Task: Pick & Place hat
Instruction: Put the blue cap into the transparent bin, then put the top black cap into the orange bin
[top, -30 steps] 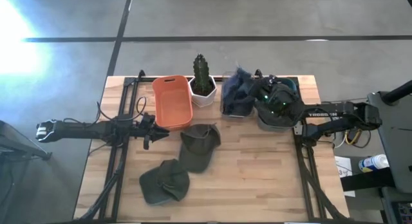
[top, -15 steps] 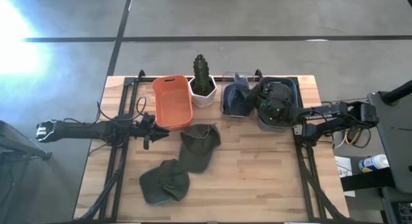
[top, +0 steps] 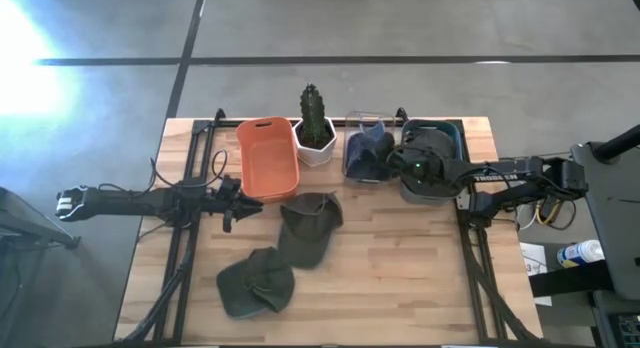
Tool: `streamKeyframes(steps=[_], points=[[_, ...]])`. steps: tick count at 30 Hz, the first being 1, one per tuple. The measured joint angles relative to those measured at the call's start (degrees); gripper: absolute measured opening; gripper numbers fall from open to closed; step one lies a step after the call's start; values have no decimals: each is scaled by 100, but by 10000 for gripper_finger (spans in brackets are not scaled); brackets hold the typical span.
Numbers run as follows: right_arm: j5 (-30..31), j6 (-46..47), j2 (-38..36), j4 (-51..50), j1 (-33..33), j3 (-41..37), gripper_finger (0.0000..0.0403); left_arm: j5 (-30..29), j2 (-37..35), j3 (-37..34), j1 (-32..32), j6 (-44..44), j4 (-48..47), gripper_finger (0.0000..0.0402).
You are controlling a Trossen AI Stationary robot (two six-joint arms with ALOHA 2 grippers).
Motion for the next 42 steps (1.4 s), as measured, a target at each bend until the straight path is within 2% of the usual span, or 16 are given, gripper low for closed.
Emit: streamKeyframes(steps=[3,8,15,20,23,28,35,42], points=[[-46,50,-4,-436,8,33,37,0,0,-1,0,0,0,94],[-110,-168,-66,-436,8,35,96,-1,-2,-1,-2,0,-1,94],[-779,-937,-377,-438,22,35,163,-2,0,-2,1,0,-1,94],[-1164,-1153,-699,-558,165,37,170,0,-1,-1,1,0,-1,94],[-1599,-1266,-897,-799,338,39,167,0,0,0,1,0,-1,94],[-1890,-1652,-955,-1009,975,142,166,0,-2,-1,1,0,0,94],[-1830,-2004,-69,-1094,2027,1013,162,0,-1,0,0,0,1,94],[-2151,-1100,1390,-2955,2508,1968,150,-9,-2,-1,-1,0,1,94]])
